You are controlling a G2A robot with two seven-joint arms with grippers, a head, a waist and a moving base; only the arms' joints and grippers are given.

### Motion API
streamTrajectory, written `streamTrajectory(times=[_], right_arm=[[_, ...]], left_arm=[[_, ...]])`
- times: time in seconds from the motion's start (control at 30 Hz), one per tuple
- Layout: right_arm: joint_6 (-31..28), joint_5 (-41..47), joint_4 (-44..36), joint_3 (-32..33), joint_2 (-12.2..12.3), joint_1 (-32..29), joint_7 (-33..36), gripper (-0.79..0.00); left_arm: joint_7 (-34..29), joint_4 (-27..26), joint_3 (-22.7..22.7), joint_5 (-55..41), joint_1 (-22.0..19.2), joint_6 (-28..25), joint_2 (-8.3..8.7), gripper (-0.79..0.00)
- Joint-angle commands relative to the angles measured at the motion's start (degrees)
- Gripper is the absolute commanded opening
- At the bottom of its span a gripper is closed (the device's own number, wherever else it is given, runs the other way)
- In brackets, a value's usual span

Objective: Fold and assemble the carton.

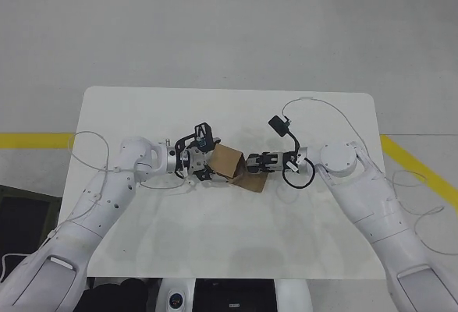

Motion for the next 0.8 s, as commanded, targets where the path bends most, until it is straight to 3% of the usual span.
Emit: streamTrajectory(times=[0.0,0.43,0.77], right_arm=[[0.6,-0.6,-0.7,0.5,0.2,-0.6,-0.6,-0.785],[3.3,-1.5,-9.4,4.2,1.9,-7.6,-2.0,-0.785],[1.2,0.2,-6.9,1.1,1.0,-6.2,-3.3,-0.785]], left_arm=[[0.0,0.0,0.0,0.0,0.0,0.0,-0.01,0.0],[0.2,0.0,-0.2,0.3,0.2,0.1,-0.12,0.0],[0.0,0.0,-0.2,0.4,0.2,0.1,-0.25,0.0]])
